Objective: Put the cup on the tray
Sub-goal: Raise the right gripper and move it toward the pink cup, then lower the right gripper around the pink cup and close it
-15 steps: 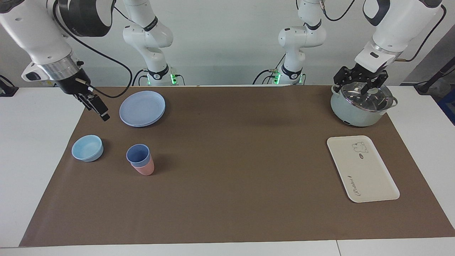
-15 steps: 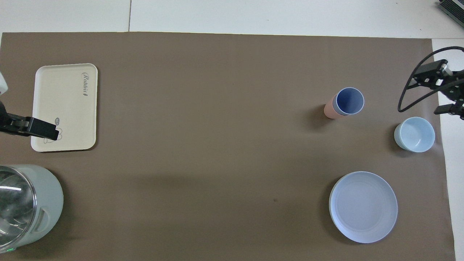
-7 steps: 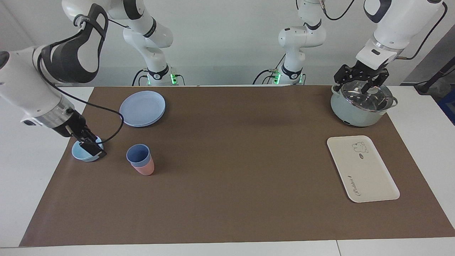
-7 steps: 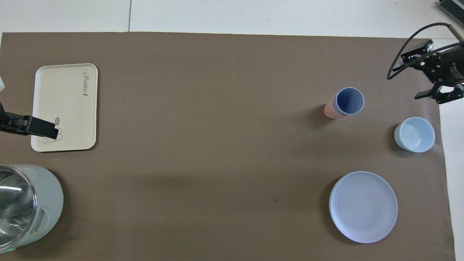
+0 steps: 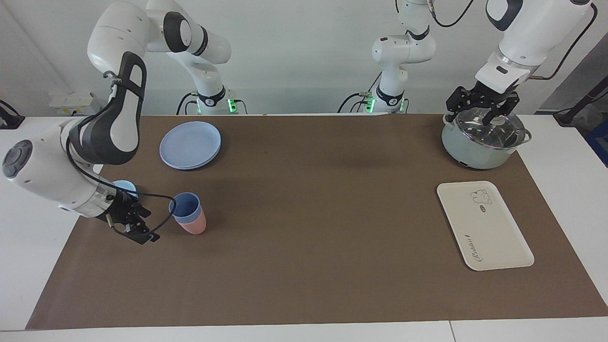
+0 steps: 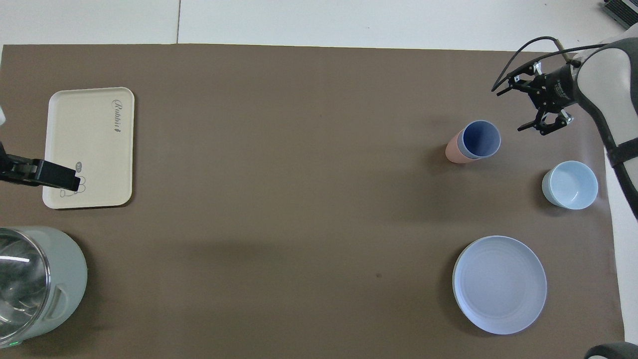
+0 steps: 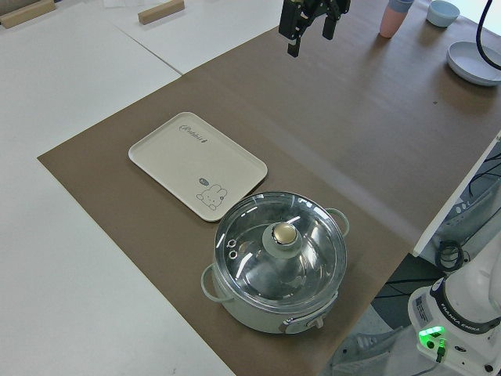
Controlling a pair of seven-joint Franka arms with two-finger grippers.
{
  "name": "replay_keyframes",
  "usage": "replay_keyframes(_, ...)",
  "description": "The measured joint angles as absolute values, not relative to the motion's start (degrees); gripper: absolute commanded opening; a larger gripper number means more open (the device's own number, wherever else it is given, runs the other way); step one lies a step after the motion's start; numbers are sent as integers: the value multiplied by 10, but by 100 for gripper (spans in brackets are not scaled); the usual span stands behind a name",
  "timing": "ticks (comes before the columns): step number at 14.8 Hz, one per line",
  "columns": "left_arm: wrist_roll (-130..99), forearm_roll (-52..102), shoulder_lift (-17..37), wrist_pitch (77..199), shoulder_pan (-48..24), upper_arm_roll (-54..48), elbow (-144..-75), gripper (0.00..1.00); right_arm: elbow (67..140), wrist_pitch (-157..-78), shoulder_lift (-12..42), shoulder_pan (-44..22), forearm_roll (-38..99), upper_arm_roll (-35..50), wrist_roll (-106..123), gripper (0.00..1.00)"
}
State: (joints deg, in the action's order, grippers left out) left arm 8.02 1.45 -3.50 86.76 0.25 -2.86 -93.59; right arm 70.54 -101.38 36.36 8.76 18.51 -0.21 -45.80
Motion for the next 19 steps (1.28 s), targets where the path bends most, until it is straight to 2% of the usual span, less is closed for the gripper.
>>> replay_keyframes(4,80,15,-35,868,2,-29,-937,100,719,-1043,393,108,216,-3,-458,97)
replay_keyframes(8,79,15,-35,868,2,-29,-939,100,776,-1061,394,108,269,-2,-466,96)
replay_keyframes(12,72,15,-35,868,2,-29,-940,100,847,-1077,373,108,312,-2,-467,96)
replay_keyframes(19,69,15,-35,868,2,-30,-941,100,877,-1043,346,108,338,0,-467,95)
